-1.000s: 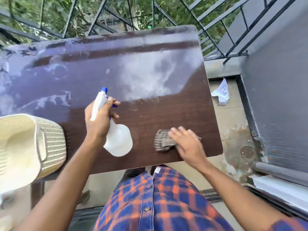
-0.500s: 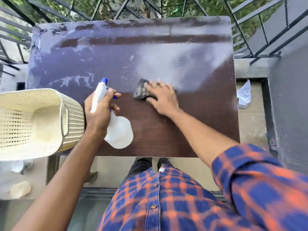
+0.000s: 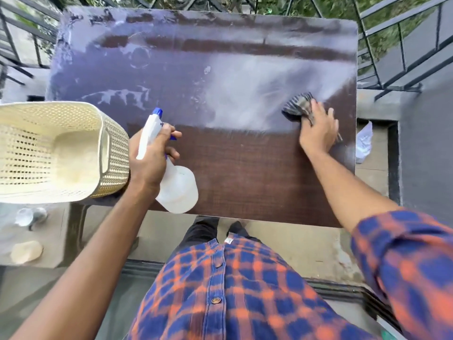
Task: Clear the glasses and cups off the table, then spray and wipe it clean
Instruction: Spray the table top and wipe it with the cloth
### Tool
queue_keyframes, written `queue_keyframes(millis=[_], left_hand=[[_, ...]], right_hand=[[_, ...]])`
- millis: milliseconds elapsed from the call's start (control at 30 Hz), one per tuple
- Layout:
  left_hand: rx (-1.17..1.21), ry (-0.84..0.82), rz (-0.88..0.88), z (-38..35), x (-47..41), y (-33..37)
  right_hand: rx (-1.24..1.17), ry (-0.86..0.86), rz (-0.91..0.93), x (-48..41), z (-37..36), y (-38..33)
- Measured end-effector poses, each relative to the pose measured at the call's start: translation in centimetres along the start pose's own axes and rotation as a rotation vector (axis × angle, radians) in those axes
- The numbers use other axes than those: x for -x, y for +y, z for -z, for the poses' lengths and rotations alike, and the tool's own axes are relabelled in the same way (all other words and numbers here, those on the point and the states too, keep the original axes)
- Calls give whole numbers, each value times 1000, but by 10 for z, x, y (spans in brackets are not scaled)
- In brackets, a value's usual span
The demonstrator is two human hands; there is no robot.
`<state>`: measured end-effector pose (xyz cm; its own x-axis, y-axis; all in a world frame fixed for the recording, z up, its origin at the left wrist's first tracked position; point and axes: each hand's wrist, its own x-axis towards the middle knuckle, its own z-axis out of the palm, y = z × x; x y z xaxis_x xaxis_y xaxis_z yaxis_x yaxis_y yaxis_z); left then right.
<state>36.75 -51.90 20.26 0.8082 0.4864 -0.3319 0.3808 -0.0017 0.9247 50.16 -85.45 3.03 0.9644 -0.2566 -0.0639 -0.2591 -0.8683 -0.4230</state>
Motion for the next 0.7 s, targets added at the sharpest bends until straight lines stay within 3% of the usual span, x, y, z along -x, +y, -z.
queue_keyframes(millis=[67, 167, 300, 367, 500, 600, 700], left_hand=[[23, 12, 7, 0, 3, 2], [10, -6, 7, 1, 9, 2], [-5, -59, 7, 1, 11, -2], [-18, -114, 6, 1, 10, -4], [-25, -215, 5, -2, 7, -4], [-12, -290, -4, 3, 2, -2], [50, -368, -7, 19, -5, 5]], right_hand=[[43, -34, 83, -1, -17, -37], [4, -149, 382, 53, -43, -72], [-14, -237, 599, 160, -39, -52], [-31, -215, 531, 203, -30, -21], [-110, -11, 207, 265, -22, 15], [-94, 108, 20, 286, -34, -8], [-134, 105, 40, 303, -54, -59]])
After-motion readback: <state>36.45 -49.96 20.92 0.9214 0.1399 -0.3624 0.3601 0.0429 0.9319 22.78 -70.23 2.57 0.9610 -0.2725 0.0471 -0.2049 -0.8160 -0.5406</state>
